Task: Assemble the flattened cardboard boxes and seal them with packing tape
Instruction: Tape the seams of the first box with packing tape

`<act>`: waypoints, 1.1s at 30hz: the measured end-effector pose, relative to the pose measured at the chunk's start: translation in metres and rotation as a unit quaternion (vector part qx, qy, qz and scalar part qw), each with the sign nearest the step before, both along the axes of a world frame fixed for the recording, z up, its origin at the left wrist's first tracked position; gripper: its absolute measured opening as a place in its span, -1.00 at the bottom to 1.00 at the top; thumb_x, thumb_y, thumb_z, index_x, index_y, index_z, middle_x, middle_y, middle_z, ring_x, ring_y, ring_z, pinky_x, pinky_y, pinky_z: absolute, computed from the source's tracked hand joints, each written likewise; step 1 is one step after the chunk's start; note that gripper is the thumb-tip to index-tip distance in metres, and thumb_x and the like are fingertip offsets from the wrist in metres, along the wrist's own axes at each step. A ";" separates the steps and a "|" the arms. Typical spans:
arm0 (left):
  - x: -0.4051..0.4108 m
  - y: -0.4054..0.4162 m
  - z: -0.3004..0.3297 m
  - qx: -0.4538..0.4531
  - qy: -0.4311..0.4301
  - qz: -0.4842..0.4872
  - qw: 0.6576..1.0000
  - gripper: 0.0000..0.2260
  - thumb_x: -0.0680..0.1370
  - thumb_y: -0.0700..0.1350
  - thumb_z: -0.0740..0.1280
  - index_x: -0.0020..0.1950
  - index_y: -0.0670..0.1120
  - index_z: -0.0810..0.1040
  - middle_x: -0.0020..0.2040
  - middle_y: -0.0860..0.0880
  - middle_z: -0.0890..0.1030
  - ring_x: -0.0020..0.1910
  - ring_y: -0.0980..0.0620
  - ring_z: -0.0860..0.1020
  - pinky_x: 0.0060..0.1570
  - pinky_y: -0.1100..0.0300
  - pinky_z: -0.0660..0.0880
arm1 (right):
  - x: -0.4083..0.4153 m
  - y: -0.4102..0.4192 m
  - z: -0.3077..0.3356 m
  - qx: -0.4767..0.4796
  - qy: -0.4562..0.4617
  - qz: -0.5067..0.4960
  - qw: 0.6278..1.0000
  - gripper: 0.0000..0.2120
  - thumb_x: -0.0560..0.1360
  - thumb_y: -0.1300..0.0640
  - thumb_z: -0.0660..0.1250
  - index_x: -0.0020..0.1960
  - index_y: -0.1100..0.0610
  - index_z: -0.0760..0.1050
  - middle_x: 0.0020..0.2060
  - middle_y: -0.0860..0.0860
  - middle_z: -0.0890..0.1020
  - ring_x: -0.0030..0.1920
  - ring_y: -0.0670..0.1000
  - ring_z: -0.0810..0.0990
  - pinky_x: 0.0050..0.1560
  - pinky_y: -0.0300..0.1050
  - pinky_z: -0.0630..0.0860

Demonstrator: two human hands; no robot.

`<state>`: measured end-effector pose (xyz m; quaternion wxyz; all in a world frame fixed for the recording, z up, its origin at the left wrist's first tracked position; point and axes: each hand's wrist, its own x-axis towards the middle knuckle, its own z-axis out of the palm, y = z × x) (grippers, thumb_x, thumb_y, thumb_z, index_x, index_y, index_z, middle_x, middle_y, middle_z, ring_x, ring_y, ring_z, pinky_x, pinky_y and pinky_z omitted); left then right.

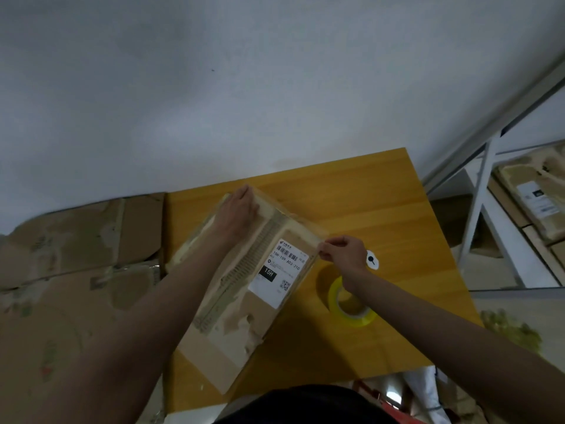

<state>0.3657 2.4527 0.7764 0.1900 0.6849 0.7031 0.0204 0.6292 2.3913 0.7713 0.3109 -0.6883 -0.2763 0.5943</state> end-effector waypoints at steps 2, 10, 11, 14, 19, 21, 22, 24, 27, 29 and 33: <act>-0.008 0.010 -0.004 -0.007 -0.032 0.051 0.998 -0.59 0.68 -0.08 0.17 0.49 -0.22 0.34 0.43 -0.21 0.41 0.30 -0.26 0.46 0.25 -0.08 0.42 | -0.002 0.001 -0.001 -0.011 0.007 -0.017 1.000 -0.85 0.48 0.31 0.48 0.01 0.30 0.58 -0.08 0.20 0.65 -0.12 0.12 0.67 -0.06 -0.07 0.65; -0.026 0.024 -0.007 0.010 -0.177 0.138 0.974 -0.72 0.63 -0.12 0.28 0.31 -0.13 0.61 0.17 -0.11 0.67 0.14 -0.08 0.61 0.06 0.15 0.46 | -0.011 -0.002 -0.006 -0.025 -0.001 -0.096 0.995 -0.90 0.46 0.29 0.50 -0.06 0.25 0.60 -0.10 0.14 0.67 -0.02 0.13 0.67 0.03 -0.04 0.64; -0.026 0.026 -0.006 0.014 -0.182 0.140 0.973 -0.74 0.63 -0.12 0.30 0.27 -0.13 0.63 0.16 -0.10 0.67 0.12 -0.06 0.62 0.04 0.17 0.46 | -0.012 -0.002 -0.007 -0.018 -0.008 -0.098 0.995 -0.91 0.47 0.28 0.50 -0.08 0.23 0.60 -0.10 0.14 0.66 -0.01 0.14 0.67 0.04 -0.01 0.64; -0.028 0.025 -0.003 0.072 -0.186 0.119 0.973 -0.77 0.56 -0.19 0.39 0.22 -0.13 0.65 0.15 -0.10 0.65 0.02 -0.04 0.63 0.05 0.15 0.50 | -0.014 -0.001 -0.008 0.029 -0.060 -0.079 0.995 -0.90 0.46 0.26 0.50 -0.15 0.18 0.57 -0.16 0.10 0.64 -0.09 0.12 0.65 0.01 0.07 0.64; -0.035 0.023 -0.007 0.114 -0.194 0.032 0.974 -0.83 0.54 -0.27 0.37 0.08 -0.12 0.68 0.06 -0.04 0.59 -0.09 -0.01 0.59 -0.05 0.16 0.48 | -0.015 0.000 -0.007 0.090 -0.107 -0.032 0.990 -0.92 0.45 0.30 0.49 -0.11 0.23 0.59 -0.15 0.13 0.66 -0.10 0.10 0.63 0.02 0.09 0.62; -0.039 0.025 -0.008 0.105 -0.184 0.015 0.977 -0.84 0.55 -0.27 0.37 0.06 -0.14 0.70 0.05 -0.07 0.62 -0.10 -0.04 0.60 -0.03 0.10 0.51 | -0.014 0.002 -0.006 0.103 -0.112 -0.016 0.988 -0.93 0.45 0.32 0.48 -0.08 0.23 0.63 -0.16 0.10 0.67 -0.14 0.01 0.62 0.02 0.05 0.62; -0.040 0.027 -0.008 0.098 -0.185 0.010 0.978 -0.85 0.55 -0.27 0.38 0.07 -0.15 0.70 0.04 -0.08 0.63 -0.10 -0.05 0.60 -0.02 0.08 0.51 | -0.013 0.002 -0.005 0.105 -0.117 -0.008 0.988 -0.92 0.45 0.31 0.48 -0.06 0.23 0.65 -0.16 0.08 0.68 -0.15 -0.02 0.62 0.03 0.03 0.61; -0.042 0.030 -0.009 0.086 -0.182 0.004 0.979 -0.86 0.55 -0.25 0.39 0.08 -0.15 0.70 0.02 -0.08 0.64 -0.12 -0.06 0.60 -0.04 0.09 0.50 | -0.011 0.003 -0.007 0.101 -0.124 0.006 0.987 -0.89 0.46 0.27 0.48 -0.01 0.21 0.67 -0.13 0.05 0.69 -0.12 -0.04 0.63 0.04 0.01 0.61; -0.043 0.035 -0.008 0.054 -0.170 0.009 0.984 -0.84 0.57 -0.20 0.38 0.12 -0.13 0.68 0.04 -0.06 0.64 -0.11 -0.02 0.57 -0.04 0.15 0.45 | -0.008 0.001 -0.010 0.093 -0.132 0.027 0.986 -0.87 0.49 0.18 0.48 0.02 0.17 0.70 -0.11 0.05 0.71 -0.09 0.00 0.66 0.05 0.03 0.61; -0.044 0.038 -0.008 0.023 -0.168 0.020 0.985 -0.85 0.60 -0.17 0.35 0.13 -0.10 0.66 0.05 -0.01 0.63 -0.08 0.03 0.55 -0.03 0.15 0.42 | -0.006 -0.001 -0.013 0.094 -0.134 0.047 0.985 -0.84 0.51 0.13 0.47 0.05 0.16 0.70 -0.09 0.04 0.72 -0.08 0.01 0.67 0.04 0.03 0.61; -0.046 0.046 -0.012 -0.034 -0.175 0.037 0.983 -0.86 0.62 -0.13 0.32 0.13 -0.09 0.63 0.08 -0.09 0.63 0.00 -0.04 0.55 0.00 0.09 0.43 | -0.001 0.000 -0.011 0.121 -0.171 0.112 0.971 -0.80 0.56 0.08 0.41 0.09 0.17 0.70 -0.15 0.05 0.71 -0.21 -0.09 0.61 -0.06 -0.09 0.56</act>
